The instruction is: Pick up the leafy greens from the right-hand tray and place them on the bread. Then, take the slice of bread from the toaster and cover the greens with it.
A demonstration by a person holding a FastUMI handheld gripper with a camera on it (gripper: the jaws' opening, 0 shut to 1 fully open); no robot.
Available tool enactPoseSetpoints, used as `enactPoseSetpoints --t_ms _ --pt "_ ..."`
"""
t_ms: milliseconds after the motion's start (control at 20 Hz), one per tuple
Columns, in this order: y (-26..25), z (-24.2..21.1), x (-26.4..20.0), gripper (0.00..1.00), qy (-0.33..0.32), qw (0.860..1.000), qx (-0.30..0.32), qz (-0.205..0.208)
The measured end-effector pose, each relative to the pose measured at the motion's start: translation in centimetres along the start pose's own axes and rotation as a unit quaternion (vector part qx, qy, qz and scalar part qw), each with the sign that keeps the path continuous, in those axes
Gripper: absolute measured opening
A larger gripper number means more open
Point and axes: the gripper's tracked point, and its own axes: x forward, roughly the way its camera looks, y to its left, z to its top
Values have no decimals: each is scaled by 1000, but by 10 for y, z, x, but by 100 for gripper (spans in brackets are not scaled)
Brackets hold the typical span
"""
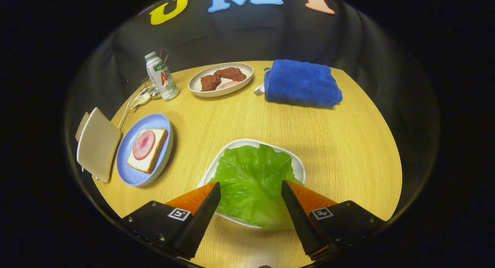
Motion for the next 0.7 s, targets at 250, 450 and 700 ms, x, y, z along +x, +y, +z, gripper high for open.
enactPoseSetpoints --t_ms 250,450,700 --pt "-9 -2 9 95 23 999 13 -27" --pt "-4 -2 9 81 29 999 -9 -35" --pt "-10 6 14 27 29 999 14 -28"
